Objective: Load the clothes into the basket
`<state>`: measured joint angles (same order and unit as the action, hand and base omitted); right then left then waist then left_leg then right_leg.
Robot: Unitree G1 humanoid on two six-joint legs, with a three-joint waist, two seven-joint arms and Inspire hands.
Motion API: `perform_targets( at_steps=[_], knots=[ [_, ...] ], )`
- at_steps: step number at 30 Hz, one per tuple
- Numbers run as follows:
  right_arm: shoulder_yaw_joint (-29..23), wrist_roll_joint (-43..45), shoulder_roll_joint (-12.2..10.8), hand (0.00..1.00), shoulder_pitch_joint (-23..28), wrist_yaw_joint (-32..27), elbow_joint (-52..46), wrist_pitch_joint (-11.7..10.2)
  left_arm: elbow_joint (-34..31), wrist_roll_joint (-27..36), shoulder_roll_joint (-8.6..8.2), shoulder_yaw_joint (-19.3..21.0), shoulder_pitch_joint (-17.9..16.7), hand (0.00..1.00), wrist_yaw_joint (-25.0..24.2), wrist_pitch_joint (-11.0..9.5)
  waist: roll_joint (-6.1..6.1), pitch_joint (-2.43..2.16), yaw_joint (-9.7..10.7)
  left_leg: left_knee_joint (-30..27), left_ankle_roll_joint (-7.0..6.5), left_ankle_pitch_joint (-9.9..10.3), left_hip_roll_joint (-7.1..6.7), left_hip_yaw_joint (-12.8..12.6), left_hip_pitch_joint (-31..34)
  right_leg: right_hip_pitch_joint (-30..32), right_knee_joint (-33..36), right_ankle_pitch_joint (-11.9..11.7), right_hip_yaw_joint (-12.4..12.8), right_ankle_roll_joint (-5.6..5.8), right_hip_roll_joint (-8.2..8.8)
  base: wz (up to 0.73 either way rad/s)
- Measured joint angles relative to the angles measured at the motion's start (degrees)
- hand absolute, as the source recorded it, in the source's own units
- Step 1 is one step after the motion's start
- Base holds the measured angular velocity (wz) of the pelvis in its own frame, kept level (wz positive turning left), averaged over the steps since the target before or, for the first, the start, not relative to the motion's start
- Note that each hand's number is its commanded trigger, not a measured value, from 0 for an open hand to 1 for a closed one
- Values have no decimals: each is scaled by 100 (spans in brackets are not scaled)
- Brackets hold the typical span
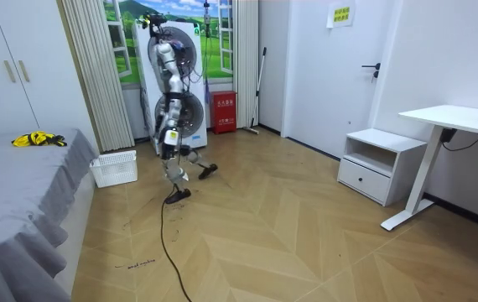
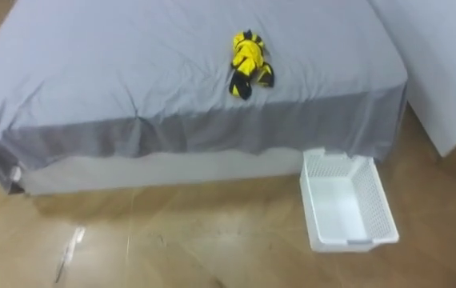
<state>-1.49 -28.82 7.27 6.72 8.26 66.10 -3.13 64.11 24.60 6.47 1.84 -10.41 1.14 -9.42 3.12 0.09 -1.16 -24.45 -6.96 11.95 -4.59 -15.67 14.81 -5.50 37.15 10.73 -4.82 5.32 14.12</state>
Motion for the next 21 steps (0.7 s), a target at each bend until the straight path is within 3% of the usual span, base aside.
perform_targets(
  at_steps=[1,3,4,5,6,7,8,9,10,11,12,13,14,16,17,18,19,20,21],
  knots=[
    [3,11,-1,0,-9,-2,-223,-12,-7,-85,-7,-87,38,0,-3,2,-15,5,-5,348,-12,86,-57,39,-363,332,747,-527,-9,-61,68,0],
    [21,1,-8,0,-120,5,-403,-63,-3,-389,-49,-102,132,0,12,15,-89,55,-85,665,9,166,-35,76,-785,969,1575,-120,-56,-216,-45,-9],
    [27,-38,-9,0,-154,7,-652,-60,-7,-518,-72,-160,201,0,46,18,-210,69,-70,786,33,230,57,193,-1008,1424,1714,262,-183,-380,-304,11],
    [30,-42,-16,0,-202,18,-864,-61,-35,-623,-80,-207,246,0,63,18,-302,77,-74,895,71,276,170,245,-1198,1896,1523,536,-298,-450,-578,16],
    [35,-40,-34,0,-216,4,-974,-53,-60,-667,-76,-223,311,0,62,16,-323,89,-76,965,95,292,213,281,-1310,2155,1304,620,-371,-470,-711,27],
    [94,-28,-52,0,-203,0,-1226,-53,-73,-680,-47,-317,339,0,59,15,-338,92,-49,1112,147,327,251,397,-1484,2516,626,637,-480,-494,-891,43],
    [140,-23,-62,0,-209,5,-1411,-57,-71,-679,-23,-455,338,0,60,21,-367,100,35,1308,202,358,281,534,-1725,2712,-330,503,-533,-539,-1036,53],
    [144,-23,-68,0,-214,4,-1473,-63,-75,-686,-15,-506,338,0,56,23,-366,100,77,1410,229,374,293,596,-1862,2767,-850,335,-565,-557,-1077,63],
    [152,-22,-68,0,-208,-10,-1503,-146,-85,-681,-37,-569,325,0,41,47,-405,97,116,1608,317,435,353,698,-2175,2778,-1525,-343,-652,-655,-1129,59],
    [150,-37,-69,0,-198,-65,-1492,-206,-123,-675,-47,-657,276,0,32,68,-429,52,130,1684,419,548,473,840,-2424,2722,-1853,-893,-685,-782,-1216,52],
    [150,-43,-72,0,-212,-92,-1498,-232,-131,-676,-51,-663,262,0,27,71,-418,-3,122,1677,495,623,535,853,-2466,2715,-1839,-1027,-705,-907,-1285,18],
    [149,-42,-88,0,-326,-160,-1529,-276,-134,-677,-58,-673,255,0,36,74,-479,-45,37,1564,632,693,696,856,-2464,2616,-1738,-971,-808,-1055,-1418,0],
    [152,-49,-101,0,-389,-199,-1664,-325,-128,-678,-62,-678,198,0,30,79,-556,-12,41,1471,761,687,808,876,-2486,2517,-1626,-810,-942,-1107,-1511,0],
    [154,-59,-92,0,-407,-229,-1925,-340,-143,-678,-54,-640,168,0,-18,78,-598,17,23,1456,934,586,940,869,-2683,2487,-1228,-492,-1003,-1223,-1595,-5],
    [168,-84,-89,0,-416,-239,-2050,-339,-212,-675,-38,-625,134,0,-38,72,-595,80,41,1294,1009,531,1038,997,-2887,2724,-514,-283,-1196,-1308,-1594,-22],
    [229,-105,-90,0,-402,-247,-2137,-337,-253,-666,-9,-622,38,0,-47,59,-598,87,34,1084,1036,550,1102,1050,-2918,2749,-388,-169,-1222,-1288,-1611,-47],
    [303,-97,-123,0,-313,-239,-2306,-339,-365,-660,84,-592,-161,0,-68,59,-483,-44,-45,430,1105,593,1089,957,-2775,2530,-866,-40,-1287,-1400,-1635,-53],
    [317,-29,-94,0,-339,-241,-2404,-350,-379,-671,61,-547,-259,0,-79,69,-542,24,-59,-470,1195,573,1240,962,-2544,2188,-975,128,-1295,-1460,-1759,-40],
    [313,-9,-93,0,-336,-272,-2429,-377,-385,-661,46,-531,-258,0,-82,68,-549,55,7,-876,1309,462,1323,954,-2389,2034,-1080,154,-1299,-1474,-1810,5]
  ],
)
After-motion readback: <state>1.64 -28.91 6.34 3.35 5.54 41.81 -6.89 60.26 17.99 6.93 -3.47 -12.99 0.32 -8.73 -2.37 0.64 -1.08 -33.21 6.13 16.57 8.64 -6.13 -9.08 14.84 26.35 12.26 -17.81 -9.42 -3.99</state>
